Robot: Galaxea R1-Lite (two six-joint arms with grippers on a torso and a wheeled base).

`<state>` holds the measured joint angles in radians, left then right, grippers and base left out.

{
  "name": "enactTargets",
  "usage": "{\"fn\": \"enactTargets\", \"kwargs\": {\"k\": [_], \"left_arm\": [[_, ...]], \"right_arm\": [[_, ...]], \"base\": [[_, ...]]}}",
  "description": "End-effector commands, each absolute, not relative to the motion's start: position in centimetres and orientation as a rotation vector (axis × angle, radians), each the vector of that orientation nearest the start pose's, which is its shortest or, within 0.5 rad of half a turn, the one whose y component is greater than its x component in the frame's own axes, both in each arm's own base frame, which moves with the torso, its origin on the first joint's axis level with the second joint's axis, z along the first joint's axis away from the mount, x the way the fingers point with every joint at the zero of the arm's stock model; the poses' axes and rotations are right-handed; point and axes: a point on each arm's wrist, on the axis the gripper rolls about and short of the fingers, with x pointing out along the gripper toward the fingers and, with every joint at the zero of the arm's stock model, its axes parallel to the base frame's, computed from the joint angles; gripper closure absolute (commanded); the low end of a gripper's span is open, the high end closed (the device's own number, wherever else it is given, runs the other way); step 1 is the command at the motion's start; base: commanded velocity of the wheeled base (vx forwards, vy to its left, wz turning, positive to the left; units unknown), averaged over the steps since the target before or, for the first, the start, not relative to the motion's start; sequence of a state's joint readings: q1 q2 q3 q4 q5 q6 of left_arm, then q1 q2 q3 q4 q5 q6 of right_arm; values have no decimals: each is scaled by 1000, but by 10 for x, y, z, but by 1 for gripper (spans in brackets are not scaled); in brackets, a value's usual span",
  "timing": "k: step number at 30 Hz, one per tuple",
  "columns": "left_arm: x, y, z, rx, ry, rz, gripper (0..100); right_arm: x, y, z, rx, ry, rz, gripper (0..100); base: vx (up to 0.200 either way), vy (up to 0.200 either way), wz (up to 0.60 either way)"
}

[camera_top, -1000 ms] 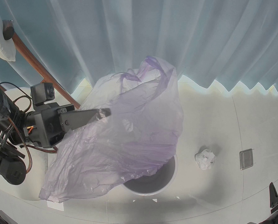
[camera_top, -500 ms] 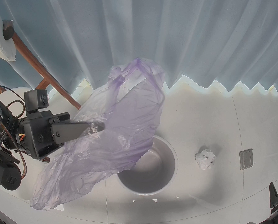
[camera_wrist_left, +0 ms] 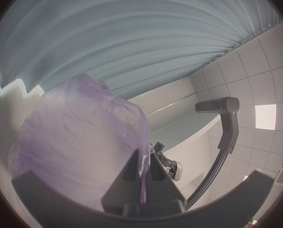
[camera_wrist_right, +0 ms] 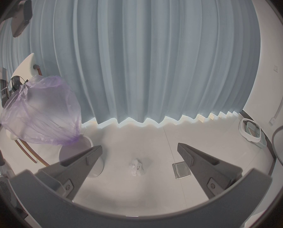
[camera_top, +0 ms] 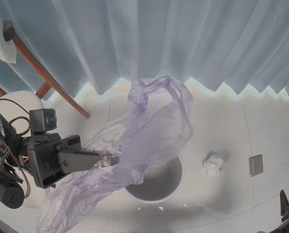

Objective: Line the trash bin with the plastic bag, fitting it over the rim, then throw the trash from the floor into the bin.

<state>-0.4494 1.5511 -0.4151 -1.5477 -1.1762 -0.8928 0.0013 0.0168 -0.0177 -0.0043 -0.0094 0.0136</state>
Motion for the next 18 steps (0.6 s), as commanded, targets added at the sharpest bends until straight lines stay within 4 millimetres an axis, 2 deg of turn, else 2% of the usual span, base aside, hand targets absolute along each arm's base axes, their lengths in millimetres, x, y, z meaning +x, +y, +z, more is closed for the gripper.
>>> {"fn": "enactTargets", "kwargs": {"k": [1,12,18], "left_arm": [[178,-114,209,-512,315,-1674,100],[175,-116,203,-511,336,-1684,100],[183,-119,193,-501,378,-1694,100]], "right_arm": [[-23,0,76,14,-5,-8,0],[-23,0,76,14,-5,-8,0],[-23,0,76,14,-5,-8,0]], "base": [[0,0,0],[0,0,0],[0,0,0]]}}
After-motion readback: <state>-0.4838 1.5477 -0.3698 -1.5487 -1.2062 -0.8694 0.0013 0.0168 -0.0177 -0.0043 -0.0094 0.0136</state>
